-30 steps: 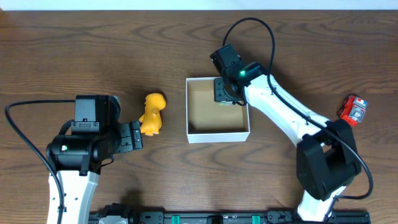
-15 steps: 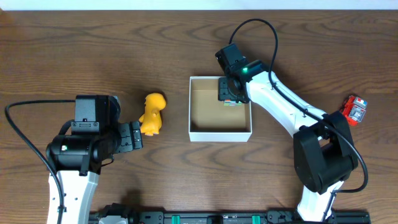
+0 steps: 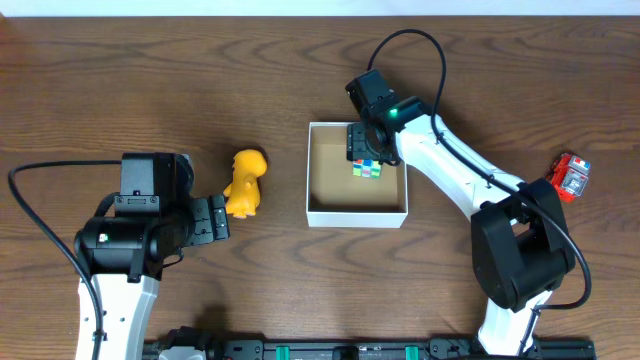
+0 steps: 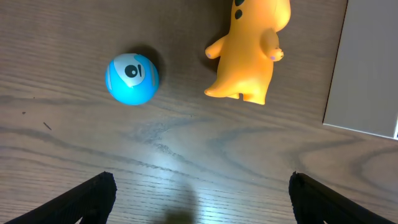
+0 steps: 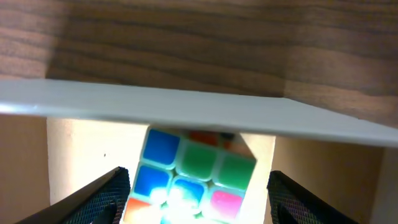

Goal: Pack container
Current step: 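Lower the cube into the box and open the right gripper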

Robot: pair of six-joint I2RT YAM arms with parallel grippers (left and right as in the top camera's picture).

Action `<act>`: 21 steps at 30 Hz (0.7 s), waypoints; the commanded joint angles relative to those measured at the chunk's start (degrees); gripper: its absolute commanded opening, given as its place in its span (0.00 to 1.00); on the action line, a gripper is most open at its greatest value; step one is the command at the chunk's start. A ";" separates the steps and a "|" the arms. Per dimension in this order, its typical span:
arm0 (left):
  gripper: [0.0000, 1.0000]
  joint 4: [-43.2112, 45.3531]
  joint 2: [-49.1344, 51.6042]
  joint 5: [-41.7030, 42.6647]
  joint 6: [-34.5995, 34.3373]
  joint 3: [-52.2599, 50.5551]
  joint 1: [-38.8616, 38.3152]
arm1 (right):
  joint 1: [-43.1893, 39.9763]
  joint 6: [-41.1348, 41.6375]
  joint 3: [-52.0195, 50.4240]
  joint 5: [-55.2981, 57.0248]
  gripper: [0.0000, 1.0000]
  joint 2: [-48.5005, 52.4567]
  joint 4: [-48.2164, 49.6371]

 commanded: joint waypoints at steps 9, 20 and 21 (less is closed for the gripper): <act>0.91 -0.09 0.00 -0.02 0.26 1.14 0.09 | 7.41 -7.91 10.01 -1.57 0.40 -3.96 -4.50; 0.91 -0.11 0.00 -0.02 0.26 1.14 0.09 | 8.68 -4.83 8.13 -1.68 0.25 -0.15 -4.09; 0.91 -0.11 0.00 -0.02 0.26 1.11 0.09 | 8.68 -4.79 8.13 -1.68 0.25 0.37 -4.04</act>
